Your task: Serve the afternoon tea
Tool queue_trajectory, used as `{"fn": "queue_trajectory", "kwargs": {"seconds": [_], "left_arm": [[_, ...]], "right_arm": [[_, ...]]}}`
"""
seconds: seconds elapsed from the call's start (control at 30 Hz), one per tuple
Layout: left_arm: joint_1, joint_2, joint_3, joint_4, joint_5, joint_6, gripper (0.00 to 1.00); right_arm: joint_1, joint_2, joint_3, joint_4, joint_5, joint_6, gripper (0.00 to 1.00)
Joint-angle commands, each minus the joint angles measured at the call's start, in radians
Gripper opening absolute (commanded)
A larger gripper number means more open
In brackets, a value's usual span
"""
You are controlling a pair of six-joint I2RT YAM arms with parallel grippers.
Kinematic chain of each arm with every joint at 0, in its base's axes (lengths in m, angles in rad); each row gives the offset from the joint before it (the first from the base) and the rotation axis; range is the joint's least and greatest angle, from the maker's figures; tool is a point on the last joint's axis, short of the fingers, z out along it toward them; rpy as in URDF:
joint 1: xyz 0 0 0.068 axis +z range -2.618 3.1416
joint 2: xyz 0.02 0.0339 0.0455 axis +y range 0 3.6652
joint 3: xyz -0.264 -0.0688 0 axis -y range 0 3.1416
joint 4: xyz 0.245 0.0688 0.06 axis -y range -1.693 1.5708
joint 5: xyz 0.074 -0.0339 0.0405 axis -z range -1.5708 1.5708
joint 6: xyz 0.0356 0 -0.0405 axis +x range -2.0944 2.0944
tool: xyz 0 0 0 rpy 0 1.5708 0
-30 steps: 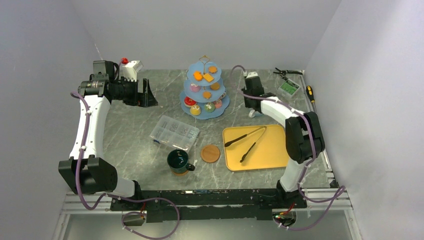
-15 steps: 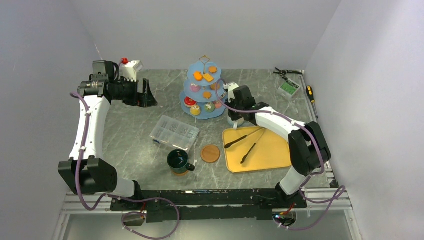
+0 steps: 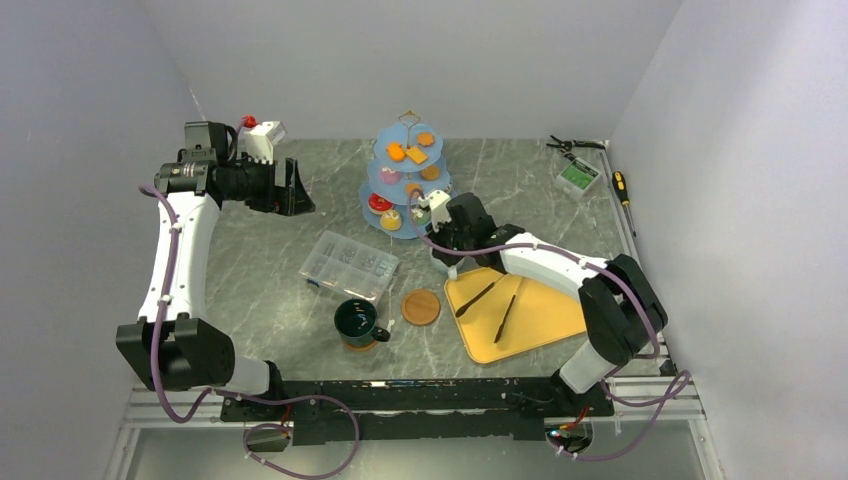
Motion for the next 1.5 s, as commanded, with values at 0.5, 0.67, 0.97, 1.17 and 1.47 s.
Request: {"fn": "queue_trajectory", "kwargs": {"seconds": [0.5,0.67,0.97,1.17,1.47], "left_arm": [[-0.371,0.131,-0.042,0.111,-0.071,0.025,0.93],[-0.503,0.208,-0.049,0.216,-0.17,0.013,0.93],[-0.672,0.354,0.025,0.325,-0.365,-0.07,0.85],[-0.744,0.497,0.145,0.306,-0.389,-0.07,0.83],[-0.755,0.625,0.19,0.309,-0.366,-0.079,0.7]], "right_arm": [[0.063,-0.355,-0.137,0.098,0.067,0.112,0.8],[0.017,-0.495,-0.215,0.098,0.23,0.211,0.83],[-0.055,-0.572,-0.273,0.014,0.427,0.327,0.7],[-0.065,-0.616,-0.3,0.016,0.46,0.363,0.7],[-0.071,-0.633,-0.309,-0.01,0.437,0.361,0.7]]}}
